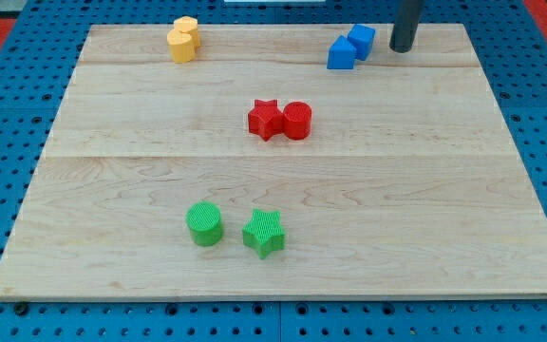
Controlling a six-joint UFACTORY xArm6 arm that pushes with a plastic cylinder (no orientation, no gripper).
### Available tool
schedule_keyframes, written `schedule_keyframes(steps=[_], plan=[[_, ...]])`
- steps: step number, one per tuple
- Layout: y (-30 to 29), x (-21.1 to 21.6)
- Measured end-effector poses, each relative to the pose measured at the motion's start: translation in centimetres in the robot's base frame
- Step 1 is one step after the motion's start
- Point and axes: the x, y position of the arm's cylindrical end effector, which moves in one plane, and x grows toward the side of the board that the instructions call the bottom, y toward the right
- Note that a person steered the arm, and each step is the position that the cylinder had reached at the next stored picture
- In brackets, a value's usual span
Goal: Separate the blue triangle from the blue cube
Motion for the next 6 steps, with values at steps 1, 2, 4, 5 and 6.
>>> schedule_keyframes(steps=[1, 2, 4, 5, 6], plan=[[1.4, 0.0], [1.4, 0.0], [-1.0, -1.4], [-9.0, 2.5], [-13.6, 7.9]])
